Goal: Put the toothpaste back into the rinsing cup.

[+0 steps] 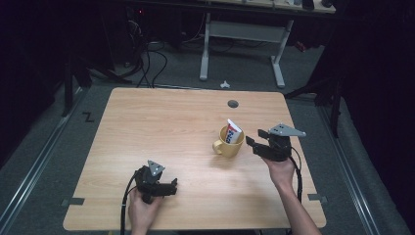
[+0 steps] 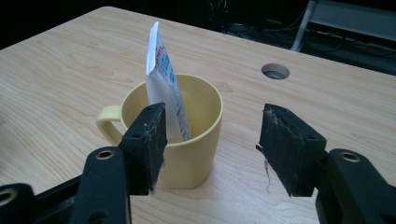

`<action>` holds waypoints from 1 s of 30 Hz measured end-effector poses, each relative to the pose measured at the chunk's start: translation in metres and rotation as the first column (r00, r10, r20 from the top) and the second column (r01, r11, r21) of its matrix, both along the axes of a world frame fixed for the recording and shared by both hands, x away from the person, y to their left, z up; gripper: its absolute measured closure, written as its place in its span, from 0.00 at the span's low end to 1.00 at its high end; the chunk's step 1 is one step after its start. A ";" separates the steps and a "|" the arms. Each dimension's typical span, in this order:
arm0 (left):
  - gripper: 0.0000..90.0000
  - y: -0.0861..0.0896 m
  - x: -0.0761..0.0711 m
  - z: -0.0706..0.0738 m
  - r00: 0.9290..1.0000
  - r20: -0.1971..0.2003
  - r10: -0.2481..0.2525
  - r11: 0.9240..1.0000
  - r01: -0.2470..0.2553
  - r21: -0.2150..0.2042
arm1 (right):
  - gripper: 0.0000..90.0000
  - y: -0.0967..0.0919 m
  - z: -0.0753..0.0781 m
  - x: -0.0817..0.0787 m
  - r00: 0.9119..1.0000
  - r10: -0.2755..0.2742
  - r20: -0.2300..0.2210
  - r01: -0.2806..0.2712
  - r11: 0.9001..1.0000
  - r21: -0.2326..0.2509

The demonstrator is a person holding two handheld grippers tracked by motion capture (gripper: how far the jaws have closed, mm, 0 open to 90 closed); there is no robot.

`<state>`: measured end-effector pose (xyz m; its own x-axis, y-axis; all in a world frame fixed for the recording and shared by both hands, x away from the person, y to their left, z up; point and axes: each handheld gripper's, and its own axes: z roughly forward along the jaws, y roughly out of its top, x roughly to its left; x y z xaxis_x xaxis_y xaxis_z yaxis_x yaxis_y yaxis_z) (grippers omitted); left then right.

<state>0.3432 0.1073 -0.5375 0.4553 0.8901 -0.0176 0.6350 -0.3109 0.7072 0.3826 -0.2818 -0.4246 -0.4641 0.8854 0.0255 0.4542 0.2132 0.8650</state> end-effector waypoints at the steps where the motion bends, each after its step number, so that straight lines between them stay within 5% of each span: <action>1: 0.02 0.000 0.000 0.000 1.000 0.000 0.000 1.000 0.000 0.000 | 0.46 -0.001 -0.001 0.000 1.000 -0.002 -0.001 0.002 1.000 0.000; 30: 0.02 0.000 0.000 0.000 1.000 0.001 0.001 1.000 -0.001 -0.001 | 0.46 -0.011 -0.016 -0.005 0.999 -0.035 -0.025 0.036 0.999 0.014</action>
